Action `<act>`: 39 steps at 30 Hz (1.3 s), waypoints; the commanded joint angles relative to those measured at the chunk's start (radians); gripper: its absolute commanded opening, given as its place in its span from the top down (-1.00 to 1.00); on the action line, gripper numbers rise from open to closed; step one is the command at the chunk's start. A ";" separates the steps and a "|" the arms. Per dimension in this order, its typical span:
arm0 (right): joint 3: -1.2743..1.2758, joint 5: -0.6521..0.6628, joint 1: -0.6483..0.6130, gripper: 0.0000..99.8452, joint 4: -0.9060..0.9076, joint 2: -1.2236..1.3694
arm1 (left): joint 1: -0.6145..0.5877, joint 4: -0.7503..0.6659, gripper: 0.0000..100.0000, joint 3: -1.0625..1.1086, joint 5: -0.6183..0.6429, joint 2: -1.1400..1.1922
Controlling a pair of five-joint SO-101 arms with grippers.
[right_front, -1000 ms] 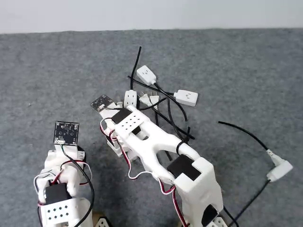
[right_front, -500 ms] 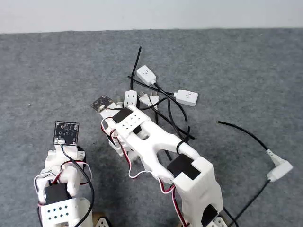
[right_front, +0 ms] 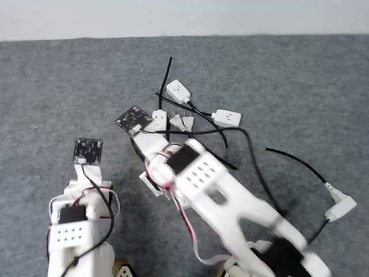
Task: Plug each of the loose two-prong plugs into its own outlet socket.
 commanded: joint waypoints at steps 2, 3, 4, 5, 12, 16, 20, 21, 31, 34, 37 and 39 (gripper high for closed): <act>0.084 0.011 0.051 0.98 -0.071 -0.286 | 0.044 -0.040 0.90 -0.093 0.020 0.149; 0.101 0.011 0.059 0.98 -0.073 -0.326 | 0.046 -0.040 0.90 -0.104 0.018 0.172; 0.117 0.011 0.061 0.98 -0.073 -0.364 | 0.049 -0.040 0.90 -0.114 0.017 0.201; 0.133 0.011 0.059 0.98 -0.073 -0.401 | 0.051 -0.040 0.90 -0.131 0.014 0.238; 0.265 0.012 0.001 0.98 -0.159 -0.545 | 0.114 0.068 0.90 -0.352 -0.209 0.601; 0.284 0.011 -0.033 0.98 -0.174 -0.515 | 0.153 0.110 0.90 -0.395 -0.341 0.646; 0.282 0.005 -0.051 0.98 -0.197 -0.447 | 0.173 0.114 0.90 -0.358 -0.405 0.601; 0.282 0.005 -0.051 0.98 -0.208 -0.426 | 0.178 0.114 0.90 -0.344 -0.417 0.578; 0.273 0.003 -0.051 0.98 -0.225 -0.354 | 0.275 0.114 0.97 -0.111 -0.559 0.222; 0.273 0.003 -0.051 0.98 -0.225 -0.351 | 0.270 0.114 0.97 -0.079 -0.554 0.146; 0.272 0.011 -0.044 0.98 -0.222 -0.354 | 0.259 0.103 0.97 -0.068 -0.468 0.104; 0.272 0.011 -0.012 0.98 -0.217 -0.354 | 0.215 0.054 0.97 -0.068 -0.365 0.100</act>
